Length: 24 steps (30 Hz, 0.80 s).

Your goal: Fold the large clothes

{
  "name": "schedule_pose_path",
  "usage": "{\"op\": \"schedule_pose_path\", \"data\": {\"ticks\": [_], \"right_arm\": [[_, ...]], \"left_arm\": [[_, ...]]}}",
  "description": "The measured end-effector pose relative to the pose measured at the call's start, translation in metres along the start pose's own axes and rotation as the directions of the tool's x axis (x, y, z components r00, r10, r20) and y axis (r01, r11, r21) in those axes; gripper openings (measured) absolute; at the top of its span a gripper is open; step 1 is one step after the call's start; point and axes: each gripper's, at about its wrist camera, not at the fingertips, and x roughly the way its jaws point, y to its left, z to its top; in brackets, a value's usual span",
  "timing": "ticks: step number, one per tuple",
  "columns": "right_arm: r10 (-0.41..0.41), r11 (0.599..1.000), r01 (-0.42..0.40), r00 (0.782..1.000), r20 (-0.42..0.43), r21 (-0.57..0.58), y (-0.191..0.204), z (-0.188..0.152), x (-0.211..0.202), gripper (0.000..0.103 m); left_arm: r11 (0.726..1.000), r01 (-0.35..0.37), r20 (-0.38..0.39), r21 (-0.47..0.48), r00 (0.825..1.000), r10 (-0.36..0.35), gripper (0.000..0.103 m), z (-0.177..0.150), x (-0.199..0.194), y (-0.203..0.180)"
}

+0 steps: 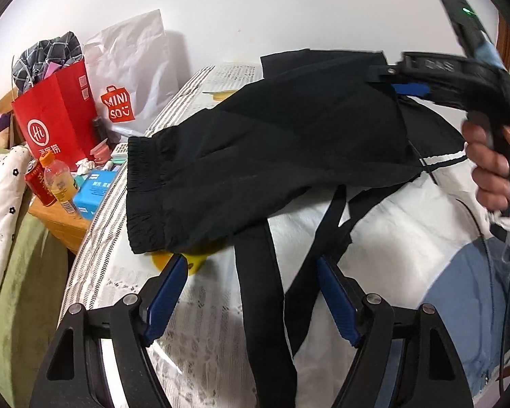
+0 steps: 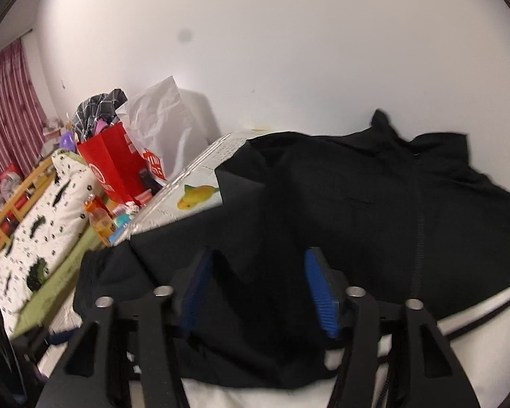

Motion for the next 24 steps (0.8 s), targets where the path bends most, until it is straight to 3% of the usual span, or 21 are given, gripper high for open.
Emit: {"op": "schedule_pose_path", "data": {"ticks": [1, 2, 4, 6, 8, 11, 13, 15, 18, 24], "right_arm": [[0.024, 1.0, -0.024, 1.0, -0.011, 0.008, -0.002, 0.004, 0.007, 0.006], [0.046, 0.999, -0.046, 0.999, -0.005, 0.017, -0.005, 0.007, 0.008, 0.002], [0.029, 0.999, -0.032, 0.998, 0.063, 0.043, -0.019, 0.015, 0.001, 0.002], [-0.064, 0.996, 0.056, 0.99, 0.125, 0.072, -0.041, 0.023, -0.009, 0.002], [-0.135, 0.987, 0.121, 0.982, 0.133, 0.107, -0.062, 0.029, -0.011, 0.003], [-0.288, 0.949, 0.272, 0.954, 0.088, 0.157, -0.094, 0.035, -0.005, 0.009], [-0.382, 0.916, 0.369, 0.922, 0.06, 0.157, -0.104, 0.032, -0.005, 0.009], [-0.419, 0.904, 0.413, 0.907, 0.044, 0.114, -0.099, 0.027, -0.008, 0.026], [-0.385, 0.923, 0.383, 0.92, 0.074, 0.033, -0.07, 0.012, -0.017, 0.047], [-0.165, 0.972, 0.165, 0.986, 0.013, -0.167, 0.014, -0.013, 0.007, 0.058]], "left_arm": [[1.0, -0.012, -0.007, -0.003, 1.0, 0.012, 0.076, 0.0, 0.004, 0.001], [1.0, -0.018, -0.014, -0.008, 1.0, 0.018, 0.076, -0.001, 0.005, 0.001], [1.0, -0.023, -0.022, -0.019, 1.0, 0.022, 0.076, -0.001, 0.009, 0.003], [0.999, -0.038, -0.013, -0.008, 0.999, 0.038, 0.076, 0.0, 0.009, 0.002], [0.999, -0.047, -0.016, -0.003, 0.999, 0.047, 0.076, 0.001, 0.01, 0.001], [0.999, -0.052, -0.018, -0.005, 0.999, 0.052, 0.076, 0.003, 0.012, 0.0], [0.999, -0.047, -0.02, -0.015, 0.999, 0.047, 0.076, 0.004, 0.012, 0.002], [0.999, -0.041, -0.021, -0.026, 0.999, 0.04, 0.076, 0.006, 0.012, 0.004], [0.998, -0.038, -0.02, -0.045, 0.999, 0.037, 0.076, 0.006, 0.009, 0.008], [0.998, -0.037, -0.018, -0.059, 0.999, 0.036, 0.076, 0.009, 0.001, 0.015]]}}
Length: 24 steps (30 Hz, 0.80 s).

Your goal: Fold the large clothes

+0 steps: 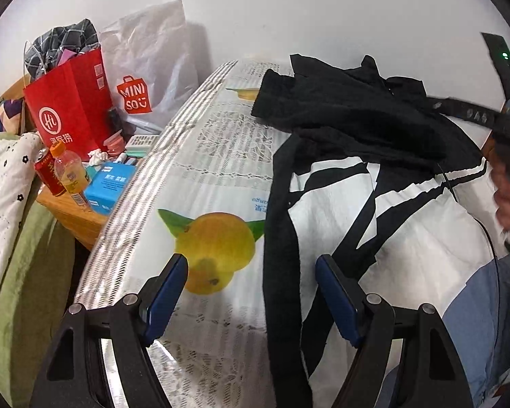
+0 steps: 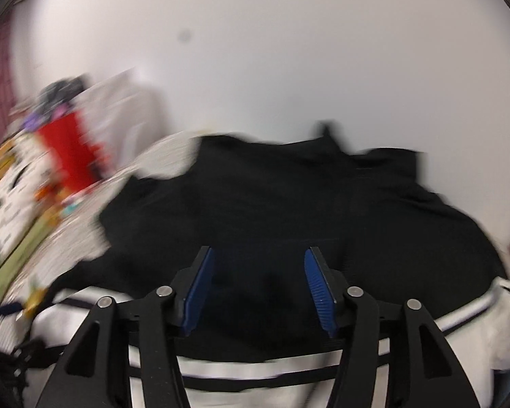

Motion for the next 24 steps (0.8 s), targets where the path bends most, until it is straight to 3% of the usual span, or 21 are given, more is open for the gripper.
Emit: {"op": "schedule_pose_path", "data": {"ticks": [3, 10, 11, 12, 13, 15, 20, 24], "right_arm": [[0.049, 0.994, -0.052, 0.998, -0.034, -0.093, 0.044, -0.002, 0.023, 0.058], [-0.013, 0.979, -0.008, 0.995, -0.103, -0.205, 0.095, 0.002, 0.081, 0.056], [-0.017, 0.974, -0.008, 0.994, -0.109, -0.227, 0.098, 0.0, 0.084, 0.044], [-0.013, 0.971, -0.015, 0.993, -0.114, -0.239, 0.098, -0.001, 0.085, 0.022], [0.004, 0.972, -0.033, 0.993, -0.121, -0.234, 0.091, 0.001, 0.089, 0.011], [0.02, 0.981, -0.039, 0.995, -0.097, -0.191, 0.078, 0.003, 0.079, 0.003], [0.06, 0.997, -0.064, 0.99, 0.125, 0.033, 0.013, 0.014, 0.003, 0.003], [-0.03, 0.984, -0.009, 0.975, 0.219, 0.176, -0.058, 0.005, -0.045, 0.002]], "left_arm": [[1.0, 0.005, 0.0, -0.001, 1.0, -0.005, 0.076, 0.0, -0.004, 0.002], [1.0, 0.025, 0.003, 0.004, 1.0, -0.025, 0.076, 0.005, -0.003, 0.003], [1.0, 0.028, 0.004, 0.003, 1.0, -0.028, 0.076, 0.006, -0.002, 0.003], [1.0, 0.031, 0.004, 0.001, 1.0, -0.031, 0.076, 0.007, -0.001, 0.002], [0.999, 0.034, 0.004, -0.002, 0.999, -0.034, 0.076, 0.009, 0.0, 0.002], [0.999, 0.035, 0.006, -0.007, 0.999, -0.035, 0.076, 0.012, 0.001, 0.0], [0.999, 0.033, 0.022, -0.015, 0.999, -0.032, 0.076, 0.019, -0.001, -0.004], [0.999, 0.044, 0.026, -0.022, 0.999, -0.044, 0.076, 0.024, -0.003, -0.01]]}}
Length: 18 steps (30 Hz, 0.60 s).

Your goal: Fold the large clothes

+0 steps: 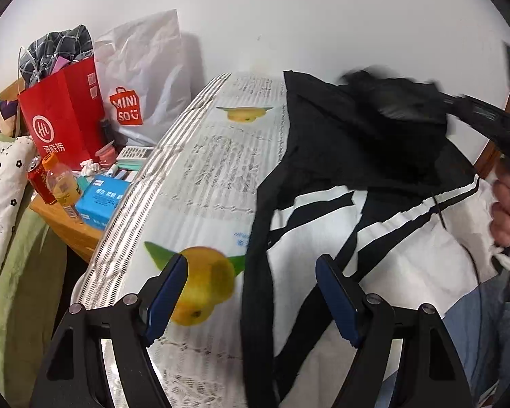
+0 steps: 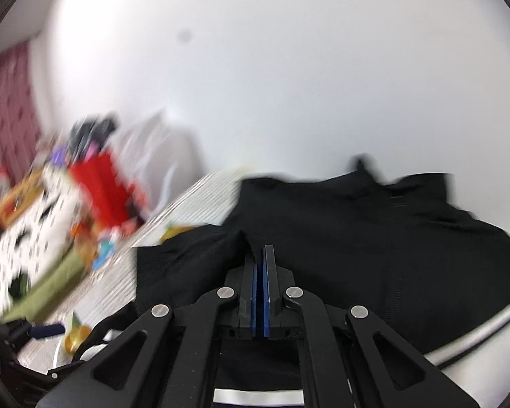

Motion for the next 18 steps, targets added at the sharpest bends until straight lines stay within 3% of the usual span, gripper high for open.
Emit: {"op": "schedule_pose_path", "data": {"ticks": [6, 10, 13, 18], "right_arm": [[-0.133, 0.978, 0.132, 0.991, -0.007, 0.163, -0.104, -0.013, -0.036, 0.004], [-0.283, 0.936, 0.29, 0.957, -0.064, 0.199, -0.156, -0.039, -0.059, 0.007], [-0.312, 0.909, 0.33, 0.944, -0.109, 0.255, -0.187, -0.061, -0.081, 0.021], [-0.426, 0.87, 0.443, 0.897, -0.121, 0.216, -0.209, -0.081, -0.114, 0.038]], "left_arm": [[1.0, -0.004, 0.013, 0.004, 1.0, 0.004, 0.076, 0.003, -0.004, -0.011], [1.0, -0.007, -0.007, -0.017, 1.0, 0.007, 0.076, 0.003, -0.002, -0.012], [1.0, -0.017, -0.012, -0.02, 1.0, 0.017, 0.076, 0.002, -0.002, -0.013], [0.999, -0.036, -0.02, 0.003, 0.999, 0.036, 0.076, -0.001, -0.004, -0.017]]}}
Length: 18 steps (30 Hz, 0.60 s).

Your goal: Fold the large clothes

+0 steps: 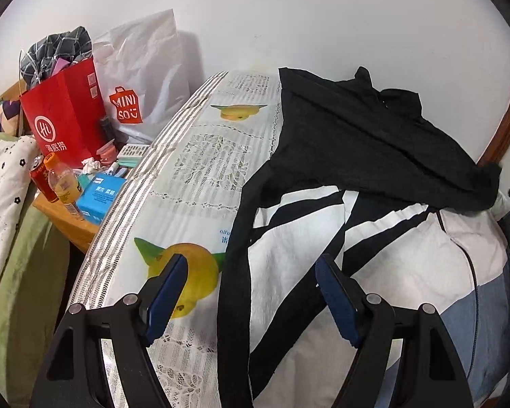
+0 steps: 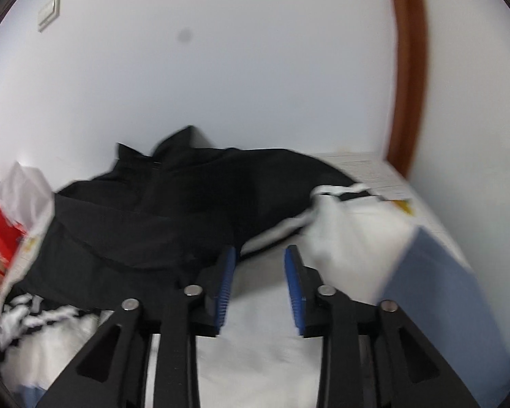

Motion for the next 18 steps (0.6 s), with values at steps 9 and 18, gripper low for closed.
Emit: {"op": "schedule_pose_path", "data": {"ticks": [9, 18], "right_arm": [[0.069, 0.99, -0.072, 0.997, -0.031, -0.12, 0.02, -0.012, 0.015, 0.038], [-0.073, 0.992, 0.051, 0.979, -0.193, -0.119, 0.018, -0.031, 0.089, 0.038]], "left_arm": [[0.999, -0.006, 0.005, 0.036, 1.0, 0.006, 0.076, 0.0, -0.007, -0.016], [0.997, -0.018, 0.005, 0.076, 1.0, 0.017, 0.076, -0.001, -0.01, -0.027]]}}
